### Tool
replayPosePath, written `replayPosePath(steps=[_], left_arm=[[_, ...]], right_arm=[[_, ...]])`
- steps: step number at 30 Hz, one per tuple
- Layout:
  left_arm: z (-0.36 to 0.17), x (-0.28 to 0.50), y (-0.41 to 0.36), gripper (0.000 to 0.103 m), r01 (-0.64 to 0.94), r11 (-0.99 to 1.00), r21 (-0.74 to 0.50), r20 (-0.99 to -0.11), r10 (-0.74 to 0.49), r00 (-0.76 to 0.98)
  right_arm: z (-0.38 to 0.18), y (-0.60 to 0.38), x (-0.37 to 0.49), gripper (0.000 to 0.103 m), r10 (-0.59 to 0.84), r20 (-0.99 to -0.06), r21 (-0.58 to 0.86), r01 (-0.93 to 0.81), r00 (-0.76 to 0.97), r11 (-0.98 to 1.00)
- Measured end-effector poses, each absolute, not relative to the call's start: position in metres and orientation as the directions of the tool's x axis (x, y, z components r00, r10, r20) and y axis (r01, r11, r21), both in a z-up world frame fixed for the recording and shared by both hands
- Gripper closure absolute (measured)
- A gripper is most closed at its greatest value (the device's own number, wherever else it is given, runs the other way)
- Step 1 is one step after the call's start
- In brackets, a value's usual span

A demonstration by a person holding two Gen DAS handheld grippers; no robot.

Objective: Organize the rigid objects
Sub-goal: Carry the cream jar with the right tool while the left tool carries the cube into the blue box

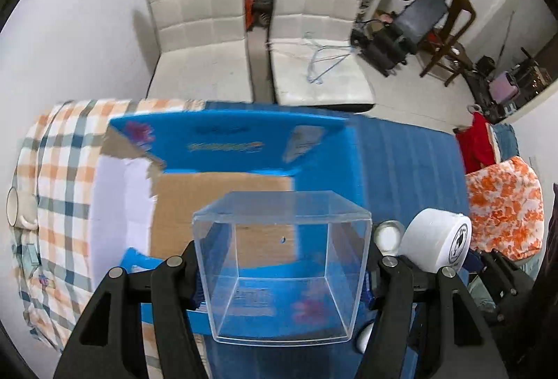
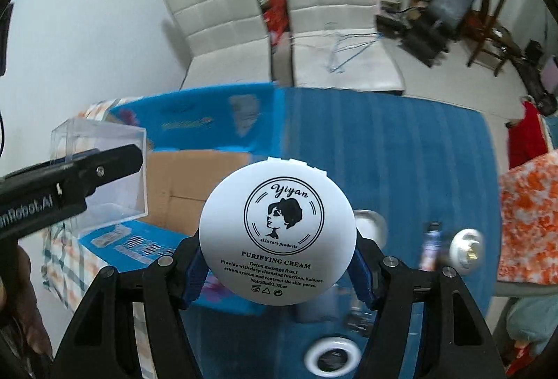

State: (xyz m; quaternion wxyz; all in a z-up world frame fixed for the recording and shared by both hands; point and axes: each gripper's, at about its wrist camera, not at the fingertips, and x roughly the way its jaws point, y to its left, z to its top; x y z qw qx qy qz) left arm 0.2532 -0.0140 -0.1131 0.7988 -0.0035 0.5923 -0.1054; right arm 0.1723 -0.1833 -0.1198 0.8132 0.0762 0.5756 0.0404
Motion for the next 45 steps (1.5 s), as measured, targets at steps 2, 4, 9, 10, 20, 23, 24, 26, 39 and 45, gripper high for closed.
replayPosePath(steps=[2,4,9,10,20,23,24,26,39,45], left_arm=[[-0.129,0.263,0.005,0.042,0.149,0.979,-0.140,-0.956,-0.173,0.237],[-0.145,0.272,0.022,0.042,0.131,0.974,-0.186,-0.960,-0.209,0.189],[-0.192,0.297,0.035,0.042,0.120,0.967,-0.224,-0.970,-0.234,0.072],[-0.201,0.301,0.036,0.042,0.117,0.965,-0.235,-0.969,-0.242,0.054],[-0.259,0.342,0.040,0.042,0.108,0.947,-0.301,-0.953,-0.297,-0.052],[-0.270,0.350,0.039,0.042,0.110,0.944,-0.310,-0.950,-0.303,-0.080],[-0.273,0.351,0.038,0.042,0.110,0.943,-0.313,-0.948,-0.305,-0.089],[-0.279,0.354,0.038,0.042,0.107,0.946,-0.305,-0.950,-0.295,-0.103],[-0.268,0.358,0.035,0.042,0.096,0.952,-0.292,-0.953,-0.281,-0.112],[-0.264,0.354,0.033,0.032,0.091,0.959,-0.269,-0.958,-0.257,-0.123]], right_arm=[[-0.134,-0.162,0.182,0.033,0.150,-0.937,0.161,0.007,0.315,0.987],[-0.151,-0.144,0.196,0.033,0.160,-0.943,0.166,-0.003,0.291,0.986],[-0.190,-0.121,0.228,0.033,0.189,-0.954,0.190,-0.016,0.233,0.982],[-0.197,-0.115,0.234,0.033,0.188,-0.955,0.189,-0.021,0.228,0.982],[-0.259,-0.084,0.292,0.033,0.120,-0.984,0.110,-0.084,0.131,0.990],[-0.277,-0.079,0.308,0.033,0.111,-0.990,0.104,-0.085,0.089,0.991],[-0.280,-0.078,0.311,0.033,0.107,-0.991,0.099,-0.087,0.084,0.991],[-0.289,-0.076,0.320,0.033,0.104,-0.993,0.099,-0.083,0.063,0.992],[-0.303,-0.079,0.338,0.032,0.114,-0.993,0.114,-0.043,-0.013,0.993],[-0.302,-0.080,0.345,0.027,0.115,-0.993,0.116,-0.039,-0.016,0.993]])
